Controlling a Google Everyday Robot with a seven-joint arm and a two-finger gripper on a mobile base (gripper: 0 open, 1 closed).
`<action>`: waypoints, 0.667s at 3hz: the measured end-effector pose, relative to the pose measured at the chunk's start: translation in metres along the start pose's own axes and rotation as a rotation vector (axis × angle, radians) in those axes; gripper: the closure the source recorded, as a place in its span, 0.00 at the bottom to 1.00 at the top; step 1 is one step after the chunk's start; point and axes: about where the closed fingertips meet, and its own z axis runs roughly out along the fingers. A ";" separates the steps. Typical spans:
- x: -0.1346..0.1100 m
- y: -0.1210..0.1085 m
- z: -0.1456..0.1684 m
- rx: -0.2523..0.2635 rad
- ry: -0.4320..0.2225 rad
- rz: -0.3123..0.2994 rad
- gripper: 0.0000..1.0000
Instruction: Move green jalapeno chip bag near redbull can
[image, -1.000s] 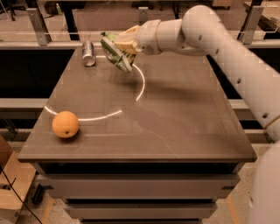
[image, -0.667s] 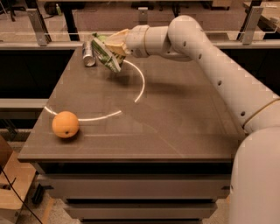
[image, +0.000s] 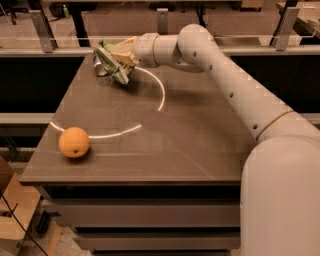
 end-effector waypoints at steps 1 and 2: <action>-0.001 0.002 0.003 -0.005 -0.002 0.001 0.12; -0.001 0.004 0.005 -0.009 -0.003 0.001 0.00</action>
Offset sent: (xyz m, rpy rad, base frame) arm -0.0005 0.0027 -0.0007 0.0004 0.0013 0.0038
